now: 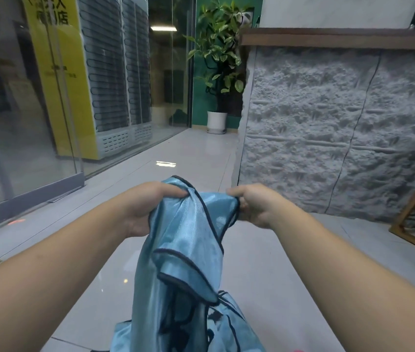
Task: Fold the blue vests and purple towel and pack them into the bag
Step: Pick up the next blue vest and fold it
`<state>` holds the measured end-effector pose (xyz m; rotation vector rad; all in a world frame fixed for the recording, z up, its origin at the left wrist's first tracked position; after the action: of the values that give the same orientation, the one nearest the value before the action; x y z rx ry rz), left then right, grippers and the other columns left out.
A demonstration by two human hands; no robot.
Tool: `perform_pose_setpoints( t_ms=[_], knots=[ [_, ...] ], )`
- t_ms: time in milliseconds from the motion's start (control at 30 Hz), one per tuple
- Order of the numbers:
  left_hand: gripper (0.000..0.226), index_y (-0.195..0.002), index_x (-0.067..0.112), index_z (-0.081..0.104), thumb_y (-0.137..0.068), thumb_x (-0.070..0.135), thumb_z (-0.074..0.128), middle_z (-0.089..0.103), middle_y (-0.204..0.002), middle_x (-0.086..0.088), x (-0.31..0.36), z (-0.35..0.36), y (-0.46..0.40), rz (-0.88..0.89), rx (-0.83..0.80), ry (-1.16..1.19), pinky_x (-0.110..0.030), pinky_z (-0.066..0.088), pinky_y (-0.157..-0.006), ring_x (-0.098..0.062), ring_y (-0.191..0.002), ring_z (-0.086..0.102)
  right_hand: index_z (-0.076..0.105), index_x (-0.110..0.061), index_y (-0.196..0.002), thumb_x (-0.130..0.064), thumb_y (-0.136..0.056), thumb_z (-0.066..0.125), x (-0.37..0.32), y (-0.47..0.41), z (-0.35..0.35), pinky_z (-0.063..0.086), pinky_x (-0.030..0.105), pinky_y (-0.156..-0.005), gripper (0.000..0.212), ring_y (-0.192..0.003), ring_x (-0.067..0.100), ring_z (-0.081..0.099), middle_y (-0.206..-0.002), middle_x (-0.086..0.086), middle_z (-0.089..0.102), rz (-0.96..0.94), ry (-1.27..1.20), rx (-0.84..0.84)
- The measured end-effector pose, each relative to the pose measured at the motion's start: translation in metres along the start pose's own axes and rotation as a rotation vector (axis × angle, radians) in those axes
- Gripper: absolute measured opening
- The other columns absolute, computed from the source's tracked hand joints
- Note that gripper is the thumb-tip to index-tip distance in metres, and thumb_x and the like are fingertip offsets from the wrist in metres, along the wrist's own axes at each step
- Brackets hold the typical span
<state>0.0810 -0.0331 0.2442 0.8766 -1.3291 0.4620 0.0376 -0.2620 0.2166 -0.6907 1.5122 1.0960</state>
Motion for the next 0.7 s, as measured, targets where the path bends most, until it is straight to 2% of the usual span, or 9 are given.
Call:
perform_pose_setpoints(
  t_ms=[67, 133, 233, 267, 333, 400, 467, 600, 700],
  knots=[
    [0.021, -0.106, 0.003, 0.072, -0.099, 0.020, 0.063, 0.078, -0.102, -0.017, 0.003, -0.003, -0.002, 0.001, 0.036, 0.028, -0.042, 0.060, -0.084, -0.030, -0.081, 0.076, 0.050, 0.002, -0.136, -0.039, -0.104, 0.062, 0.023, 0.002, 0.001, 0.064, 0.048, -0.073, 0.053, -0.085, 0.038, 0.077, -0.101, 0.023, 0.073, 0.139, 0.183, -0.040],
    [0.021, -0.107, 0.004, 0.072, -0.099, 0.021, 0.064, 0.078, -0.100, -0.016, 0.005, -0.007, -0.005, 0.004, 0.064, 0.041, -0.042, 0.059, -0.084, -0.029, -0.080, 0.076, 0.047, -0.002, -0.137, -0.067, -0.097, 0.052, 0.043, 0.006, 0.003, 0.063, 0.053, -0.081, 0.076, -0.091, 0.040, 0.077, -0.108, 0.029, 0.071, 0.256, 0.313, -0.125],
    [0.020, -0.104, 0.004, 0.072, -0.099, 0.021, 0.063, 0.079, -0.095, -0.015, 0.003, -0.009, -0.010, -0.003, 0.103, 0.062, -0.042, 0.058, -0.083, -0.029, -0.077, 0.076, 0.053, 0.001, -0.132, -0.084, -0.089, 0.034, 0.065, 0.014, 0.013, 0.062, 0.047, -0.081, 0.098, -0.096, 0.039, 0.075, -0.114, 0.027, 0.073, 0.356, 0.348, -0.443],
    [0.019, -0.103, 0.004, 0.072, -0.100, 0.020, 0.062, 0.078, -0.092, -0.015, 0.002, -0.008, -0.010, -0.004, 0.110, 0.069, -0.041, 0.058, -0.081, -0.029, -0.075, 0.075, 0.057, 0.001, -0.128, -0.081, -0.091, 0.036, 0.067, 0.016, 0.017, 0.061, 0.043, -0.077, 0.092, -0.092, 0.034, 0.075, -0.110, 0.024, 0.074, 0.333, 0.328, -0.531],
    [0.019, -0.101, 0.003, 0.071, -0.101, 0.019, 0.060, 0.078, -0.091, -0.015, 0.001, -0.007, -0.010, 0.000, 0.115, 0.088, -0.040, 0.058, -0.077, -0.028, -0.072, 0.076, 0.071, -0.005, -0.107, -0.057, -0.098, 0.056, 0.064, 0.019, 0.021, 0.056, 0.030, -0.065, 0.054, -0.070, 0.020, 0.067, -0.086, 0.012, 0.072, 0.245, 0.324, -0.615],
    [0.019, -0.104, 0.002, 0.072, -0.101, 0.018, 0.060, 0.079, -0.095, -0.016, 0.000, -0.008, -0.010, 0.001, 0.107, 0.105, -0.041, 0.058, -0.080, -0.028, -0.074, 0.077, 0.074, -0.011, -0.083, -0.021, -0.096, 0.071, 0.054, 0.014, 0.017, 0.044, 0.021, -0.053, 0.017, -0.054, 0.010, 0.051, -0.069, 0.004, 0.063, 0.159, 0.332, -0.564],
    [0.023, -0.110, 0.002, 0.074, -0.099, 0.017, 0.061, 0.079, -0.103, -0.016, -0.002, -0.011, -0.009, -0.008, 0.073, 0.101, -0.044, 0.058, -0.088, -0.029, -0.084, 0.078, 0.068, -0.012, -0.080, -0.004, -0.093, 0.071, 0.036, 0.005, 0.006, 0.036, 0.019, -0.046, 0.015, -0.047, 0.007, 0.043, -0.065, 0.002, 0.060, 0.072, 0.294, -0.413],
    [0.038, -0.123, 0.002, 0.074, -0.089, 0.017, 0.069, 0.073, -0.125, -0.018, -0.012, -0.009, -0.007, -0.065, -0.033, 0.077, -0.051, 0.051, -0.107, -0.037, -0.120, 0.068, 0.062, -0.012, -0.091, 0.007, -0.096, 0.056, -0.018, -0.001, -0.021, 0.026, 0.015, -0.036, 0.020, -0.036, 0.003, 0.038, -0.071, 0.003, 0.056, -0.203, -0.094, -0.005],
    [0.049, -0.127, 0.001, 0.071, -0.081, 0.016, 0.073, 0.070, -0.131, -0.018, -0.017, -0.004, -0.006, -0.080, -0.112, 0.115, -0.049, 0.056, -0.102, -0.035, -0.121, 0.066, 0.066, -0.012, -0.098, 0.005, -0.100, 0.053, -0.041, 0.004, -0.031, 0.037, 0.018, -0.039, 0.022, -0.041, 0.007, 0.049, -0.072, 0.004, 0.065, -0.360, -0.340, 0.185]
  ],
)
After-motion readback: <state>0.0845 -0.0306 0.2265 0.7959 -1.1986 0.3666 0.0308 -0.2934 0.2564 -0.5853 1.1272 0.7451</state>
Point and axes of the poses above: each hand's wrist, its own y-axis away from the middle knuckle, its own z-axis out of the palm, x = y × z, the point moved 6 cm from there along -y, towards the middle knuckle
